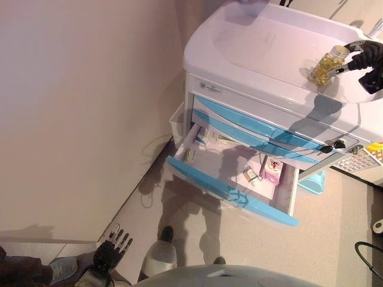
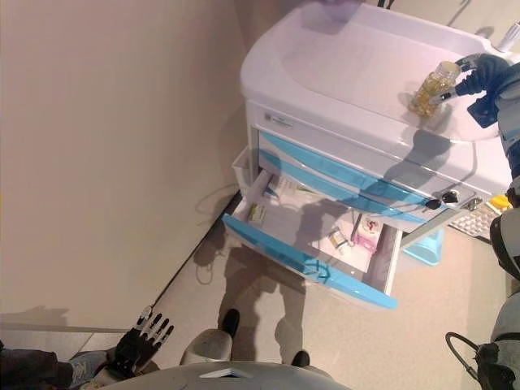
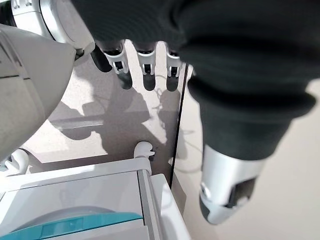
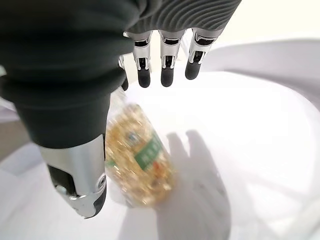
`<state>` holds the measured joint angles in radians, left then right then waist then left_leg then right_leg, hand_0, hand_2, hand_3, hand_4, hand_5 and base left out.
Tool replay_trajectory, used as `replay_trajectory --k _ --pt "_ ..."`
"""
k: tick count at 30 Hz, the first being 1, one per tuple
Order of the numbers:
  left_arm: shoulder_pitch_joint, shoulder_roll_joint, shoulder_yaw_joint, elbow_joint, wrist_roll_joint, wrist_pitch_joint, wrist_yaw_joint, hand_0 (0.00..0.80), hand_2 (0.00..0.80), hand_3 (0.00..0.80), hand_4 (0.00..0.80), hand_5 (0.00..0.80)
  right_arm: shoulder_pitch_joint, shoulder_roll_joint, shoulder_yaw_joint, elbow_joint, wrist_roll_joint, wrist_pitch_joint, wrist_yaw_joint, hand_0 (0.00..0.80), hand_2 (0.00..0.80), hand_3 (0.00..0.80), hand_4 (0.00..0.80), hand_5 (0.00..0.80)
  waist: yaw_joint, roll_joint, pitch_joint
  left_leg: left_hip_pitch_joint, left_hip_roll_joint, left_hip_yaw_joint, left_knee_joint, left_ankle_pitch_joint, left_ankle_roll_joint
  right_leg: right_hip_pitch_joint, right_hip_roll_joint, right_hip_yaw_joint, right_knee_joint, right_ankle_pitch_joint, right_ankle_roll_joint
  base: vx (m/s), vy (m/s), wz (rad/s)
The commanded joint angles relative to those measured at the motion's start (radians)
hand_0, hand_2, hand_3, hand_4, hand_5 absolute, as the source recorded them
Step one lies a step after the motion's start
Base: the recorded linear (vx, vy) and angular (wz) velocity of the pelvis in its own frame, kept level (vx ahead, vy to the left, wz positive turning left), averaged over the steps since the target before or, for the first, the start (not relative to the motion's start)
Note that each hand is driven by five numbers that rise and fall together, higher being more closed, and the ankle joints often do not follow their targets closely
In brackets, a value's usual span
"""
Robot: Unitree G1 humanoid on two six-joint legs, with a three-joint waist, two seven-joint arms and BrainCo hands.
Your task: Open the drawer and pick up the medicine
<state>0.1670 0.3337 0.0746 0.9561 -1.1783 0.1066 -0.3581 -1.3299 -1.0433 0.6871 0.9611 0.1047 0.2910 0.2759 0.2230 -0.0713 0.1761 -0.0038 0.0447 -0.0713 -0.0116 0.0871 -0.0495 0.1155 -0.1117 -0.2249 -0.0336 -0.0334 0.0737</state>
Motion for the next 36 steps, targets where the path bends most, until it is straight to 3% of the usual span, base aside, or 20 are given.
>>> replay_trajectory --k 1,7,16,22,25,30,36 --pt "0.026 0.044 -0.046 -0.018 0.001 -0.014 -0.024 0.000 0.000 0.000 0.000 0.000 -0.159 -0.096 0.139 -0.056 0.041 0.010 -0.070 0.000 0.000 0.000 0.000 0.000 0.000 -0.022 -0.060 0.000 0.003 -0.021 0.033 -0.123 -0.019 -0.069 -0.054 0.007 0.063 0.019 0.055 -0.027 -0.005 -0.07" --pt "0.032 0.041 -0.049 -0.034 0.021 -0.028 -0.041 0.000 0.000 0.000 0.000 0.000 -0.203 -0.151 0.160 -0.155 0.127 0.054 -0.121 0.000 0.000 0.000 0.000 0.000 -0.032 -0.026 -0.073 0.004 0.007 0.006 0.030 -0.122 -0.022 -0.076 -0.053 0.023 0.059 0.027 0.058 -0.031 -0.011 -0.14" --pt "0.029 0.051 -0.085 -0.097 0.122 -0.089 -0.045 0.000 0.000 0.000 0.000 0.000 -0.219 -0.240 0.118 -0.302 0.208 0.033 -0.190 0.000 0.000 0.000 0.000 0.000 -0.079 -0.025 -0.084 0.015 0.017 0.047 0.024 -0.124 -0.024 -0.088 -0.049 0.048 0.054 0.036 0.063 -0.045 -0.023 -0.14" --pt "0.025 0.058 -0.105 -0.158 0.276 -0.140 -0.041 0.000 0.000 0.000 0.000 0.000 -0.040 -0.298 -0.079 -0.542 0.299 0.032 -0.249 0.000 0.000 0.000 0.000 0.000 -0.137 -0.009 -0.096 0.023 0.027 0.081 0.007 -0.116 -0.030 -0.103 -0.041 0.078 0.051 0.040 0.066 -0.054 -0.021 -0.21" --pt "0.019 0.063 -0.122 -0.198 0.411 -0.163 -0.028 0.000 0.000 0.000 0.000 0.000 0.207 -0.305 -0.293 -0.699 0.313 0.029 -0.250 0.000 0.000 0.000 0.000 0.000 -0.171 0.003 -0.100 0.028 0.034 0.101 -0.001 -0.112 -0.035 -0.108 -0.037 0.092 0.048 0.041 0.068 -0.037 -0.026 -0.12" --pt "-0.011 0.083 -0.171 -0.180 0.640 -0.163 0.023 0.000 0.000 0.000 0.000 0.000 0.605 -0.233 -0.601 -0.879 0.335 -0.017 -0.237 0.000 0.000 0.000 0.000 0.000 -0.224 0.022 -0.098 0.034 0.043 0.133 0.003 -0.115 -0.034 -0.122 -0.033 0.120 0.056 0.037 0.070 -0.039 -0.004 -0.17" --pt "-0.090 0.117 -0.271 -0.106 0.935 -0.181 0.097 0.000 0.000 0.000 0.000 0.000 0.836 -0.123 -0.742 -1.002 0.362 -0.065 -0.188 0.000 0.000 0.000 0.000 0.000 -0.289 0.054 -0.093 0.054 0.050 0.177 0.003 -0.122 -0.039 -0.127 -0.031 0.157 0.054 0.036 0.077 -0.015 0.023 -0.20"
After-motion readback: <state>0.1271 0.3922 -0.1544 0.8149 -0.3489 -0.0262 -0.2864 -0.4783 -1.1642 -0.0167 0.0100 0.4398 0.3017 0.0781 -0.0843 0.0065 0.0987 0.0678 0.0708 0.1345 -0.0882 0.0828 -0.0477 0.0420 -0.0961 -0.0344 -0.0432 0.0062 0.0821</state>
